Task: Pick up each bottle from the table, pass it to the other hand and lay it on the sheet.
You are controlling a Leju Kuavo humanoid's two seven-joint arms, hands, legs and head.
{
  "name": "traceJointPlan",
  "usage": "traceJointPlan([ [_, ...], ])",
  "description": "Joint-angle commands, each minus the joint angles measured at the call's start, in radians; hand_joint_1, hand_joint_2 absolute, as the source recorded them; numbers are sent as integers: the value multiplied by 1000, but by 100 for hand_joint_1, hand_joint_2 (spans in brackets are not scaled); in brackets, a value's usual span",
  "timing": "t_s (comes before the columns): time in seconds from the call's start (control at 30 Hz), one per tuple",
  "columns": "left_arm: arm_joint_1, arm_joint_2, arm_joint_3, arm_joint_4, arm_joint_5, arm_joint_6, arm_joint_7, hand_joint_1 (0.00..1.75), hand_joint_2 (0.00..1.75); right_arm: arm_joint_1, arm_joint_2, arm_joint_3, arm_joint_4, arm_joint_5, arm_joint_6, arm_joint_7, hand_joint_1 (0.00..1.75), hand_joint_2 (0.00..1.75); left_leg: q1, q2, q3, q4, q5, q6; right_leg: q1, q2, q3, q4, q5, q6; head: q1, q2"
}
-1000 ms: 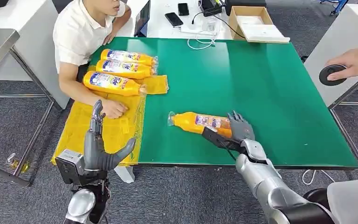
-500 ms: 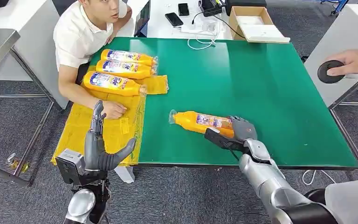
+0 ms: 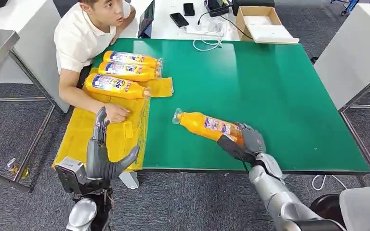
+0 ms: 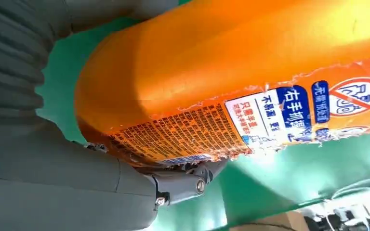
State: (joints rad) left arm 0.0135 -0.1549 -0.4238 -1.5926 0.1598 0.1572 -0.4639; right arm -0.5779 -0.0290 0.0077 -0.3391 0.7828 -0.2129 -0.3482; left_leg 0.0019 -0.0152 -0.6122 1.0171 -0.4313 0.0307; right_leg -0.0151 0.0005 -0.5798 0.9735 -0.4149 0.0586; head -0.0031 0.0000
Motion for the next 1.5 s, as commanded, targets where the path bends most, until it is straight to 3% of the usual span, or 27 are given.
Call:
traceJointPlan([
  [0.03,79,28,43,-9,139,-79,77,0,175,105,89,-91,-168,-174,86,-163,175,175,1,4,5,-2,-1,-2,1,3,4,-1,-1,-3,0,0],
  [0.13,108,37,41,-15,174,-93,87,0,175,191,120,-51,-340,-276,125,-188,175,175,1,5,4,-2,-2,-2,1,4,2,-1,-1,-3,0,0],
  [0.27,129,53,15,-21,172,-85,95,0,175,311,148,80,-585,-413,157,-135,175,175,0,2,2,-1,-3,-3,1,2,1,1,-3,-4,0,0],
  [0.57,140,49,-18,-9,165,-43,115,0,175,393,176,268,-734,-492,178,-124,175,175,1,1,-3,0,-1,-2,1,0,-4,1,-2,-2,0,0],
  [0.67,139,50,-23,-9,167,-42,115,0,175,393,178,280,-733,-497,173,-118,175,175,1,4,0,-1,-3,-2,1,3,-2,1,-2,-3,0,0],
  [0.83,130,62,-61,-14,237,-102,135,0,175,351,193,410,-642,-512,239,-106,175,175,1,3,-1,-1,-2,-2,1,2,-3,0,-2,-3,0,0],
  [1.13,126,71,-72,-15,262,-131,139,0,175,332,189,451,-619,-522,251,-122,175,175,0,2,-1,-1,-2,-2,0,1,-2,0,-2,-3,0,0],
  [1.3,124,83,-92,-36,355,-234,153,0,175,274,231,506,-497,-548,266,-141,175,175,1,4,-2,-1,-1,-2,1,3,-3,0,-1,-3,1,0],
  [1.5,118,80,-93,-56,337,-244,130,0,175,242,253,526,-403,-559,271,-161,175,175,1,2,-1,-1,-1,-2,1,1,-3,0,-2,-3,0,0],
])
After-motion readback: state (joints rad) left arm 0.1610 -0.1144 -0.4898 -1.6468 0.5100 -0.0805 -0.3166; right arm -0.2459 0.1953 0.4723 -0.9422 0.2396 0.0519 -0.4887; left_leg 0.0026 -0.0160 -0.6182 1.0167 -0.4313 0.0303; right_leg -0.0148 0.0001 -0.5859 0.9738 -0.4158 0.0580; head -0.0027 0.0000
